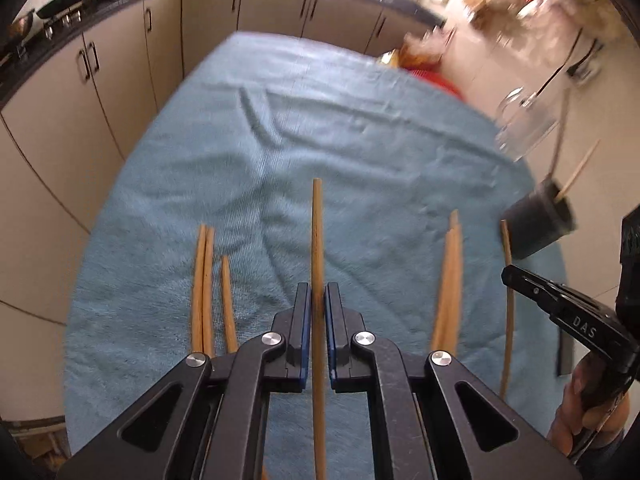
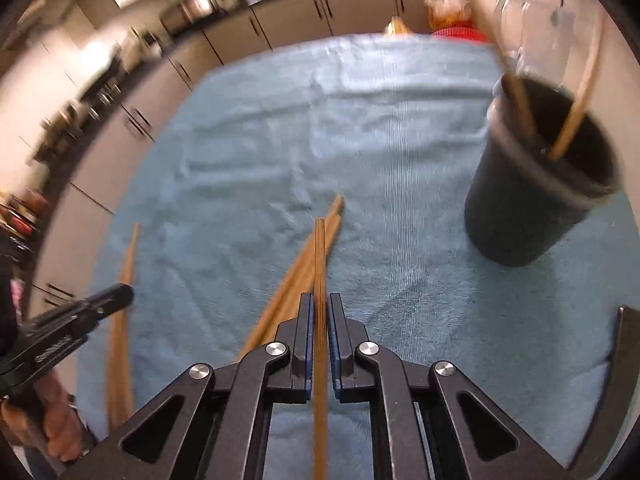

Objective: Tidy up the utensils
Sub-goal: 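Lift both chopsticks upright and carry them toward the black utensil holder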

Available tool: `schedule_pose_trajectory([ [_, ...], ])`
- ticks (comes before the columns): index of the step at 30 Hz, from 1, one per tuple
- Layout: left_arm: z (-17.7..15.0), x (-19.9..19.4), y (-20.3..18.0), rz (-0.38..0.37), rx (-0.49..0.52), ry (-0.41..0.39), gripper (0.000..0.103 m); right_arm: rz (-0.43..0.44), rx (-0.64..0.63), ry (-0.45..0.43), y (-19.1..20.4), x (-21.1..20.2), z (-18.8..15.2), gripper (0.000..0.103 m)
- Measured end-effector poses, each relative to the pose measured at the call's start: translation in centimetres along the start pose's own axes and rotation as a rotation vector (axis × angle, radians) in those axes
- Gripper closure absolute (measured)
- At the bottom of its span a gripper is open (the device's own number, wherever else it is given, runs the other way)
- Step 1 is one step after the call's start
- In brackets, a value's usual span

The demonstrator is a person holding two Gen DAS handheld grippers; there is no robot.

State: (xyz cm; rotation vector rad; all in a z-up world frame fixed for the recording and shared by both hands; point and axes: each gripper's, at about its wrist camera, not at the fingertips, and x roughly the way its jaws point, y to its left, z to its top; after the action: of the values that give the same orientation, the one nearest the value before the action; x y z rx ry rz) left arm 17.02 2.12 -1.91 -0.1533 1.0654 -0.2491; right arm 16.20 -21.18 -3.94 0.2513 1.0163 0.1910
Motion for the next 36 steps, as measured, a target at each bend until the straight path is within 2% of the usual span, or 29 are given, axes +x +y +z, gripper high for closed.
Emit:
schedule_pose_trajectory([
  [5,-0.8,-4.1,-1.4,-0.011,0.016,-0.109,0.097,0.04,-0.069,-0.187,2.1,-5.7,-1.3,0.096],
  [10,-1.7,-7.4,-2.6,-0.013,0.032,-0.206,0.097,0.045,-0.105,-0.342,3.2,-9.6,-3.4,0.096],
  [13,-2.4,-8.9,-3.3,-0.008,0.058,-0.239,0.097,0.081,-0.106,-0.402,3.2,-11.3,-4.7,0.095],
  [25,-4.0,-11.6,-4.9,-0.013,0.09,-0.279,0.097,0.064,-0.092,-0.47,2.7,-14.0,-6.1,0.095],
  [36,-4.0,-12.8,-5.8,-0.013,0.103,-0.3,0.097,0.063,-0.061,-0.506,2.0,-15.7,-6.4,0.095],
])
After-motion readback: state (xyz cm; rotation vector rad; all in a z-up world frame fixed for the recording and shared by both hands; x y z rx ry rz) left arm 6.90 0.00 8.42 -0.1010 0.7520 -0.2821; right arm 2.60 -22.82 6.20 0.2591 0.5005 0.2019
